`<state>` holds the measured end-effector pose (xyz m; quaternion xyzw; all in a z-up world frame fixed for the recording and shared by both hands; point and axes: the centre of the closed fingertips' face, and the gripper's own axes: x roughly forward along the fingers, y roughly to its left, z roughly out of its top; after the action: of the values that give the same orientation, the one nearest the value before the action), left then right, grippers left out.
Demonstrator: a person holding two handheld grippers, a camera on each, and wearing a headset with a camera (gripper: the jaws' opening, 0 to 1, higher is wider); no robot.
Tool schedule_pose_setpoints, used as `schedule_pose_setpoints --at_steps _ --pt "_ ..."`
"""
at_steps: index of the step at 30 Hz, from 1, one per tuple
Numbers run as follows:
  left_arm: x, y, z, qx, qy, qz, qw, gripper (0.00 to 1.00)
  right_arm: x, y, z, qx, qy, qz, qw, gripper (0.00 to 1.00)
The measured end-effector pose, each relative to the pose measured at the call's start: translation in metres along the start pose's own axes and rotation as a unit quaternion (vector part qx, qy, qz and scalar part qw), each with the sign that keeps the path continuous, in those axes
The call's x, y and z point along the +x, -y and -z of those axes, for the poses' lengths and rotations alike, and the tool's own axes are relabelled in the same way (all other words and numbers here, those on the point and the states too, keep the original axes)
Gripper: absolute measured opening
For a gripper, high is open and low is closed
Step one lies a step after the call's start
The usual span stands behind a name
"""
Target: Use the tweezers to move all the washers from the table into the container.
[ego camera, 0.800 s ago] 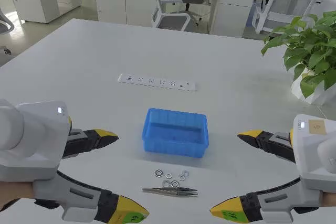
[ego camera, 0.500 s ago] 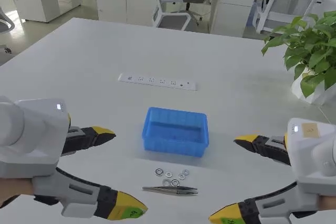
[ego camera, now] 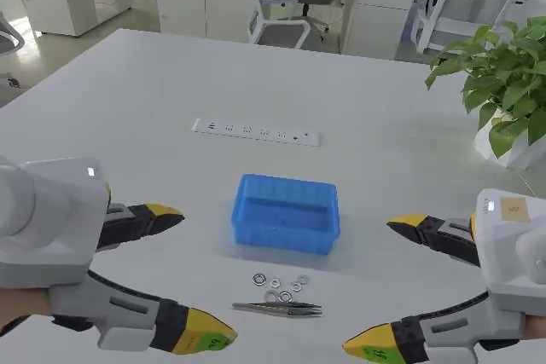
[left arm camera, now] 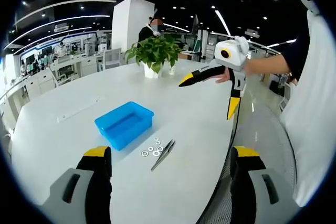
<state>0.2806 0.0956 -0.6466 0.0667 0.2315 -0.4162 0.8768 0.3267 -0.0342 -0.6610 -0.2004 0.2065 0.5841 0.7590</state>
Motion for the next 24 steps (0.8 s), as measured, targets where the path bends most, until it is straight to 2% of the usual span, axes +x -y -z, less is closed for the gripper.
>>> schedule_pose_setpoints --at_steps 9,14,19,24 --pt "0.0005 -0.0005 0.0015 -0.001 -0.001 -0.005 1.0 0.99 0.0017 -0.0029 0.0027 -0.003 -0.007 -0.006 1.0 1.0" --pt "0.001 0.002 0.0061 0.016 -0.02 0.002 0.9997 0.99 0.0024 -0.0039 0.0033 -0.006 -0.01 -0.006 0.9999 1.0" --pt "0.0004 -0.002 0.002 0.013 -0.009 -0.002 0.9999 0.99 0.0016 -0.0042 0.0015 -0.005 -0.006 -0.006 1.0 1.0" --pt "0.0003 -0.0044 0.0013 0.015 -0.009 -0.006 0.9998 0.99 0.0009 -0.003 0.0008 -0.004 -0.004 -0.004 1.0 1.0"
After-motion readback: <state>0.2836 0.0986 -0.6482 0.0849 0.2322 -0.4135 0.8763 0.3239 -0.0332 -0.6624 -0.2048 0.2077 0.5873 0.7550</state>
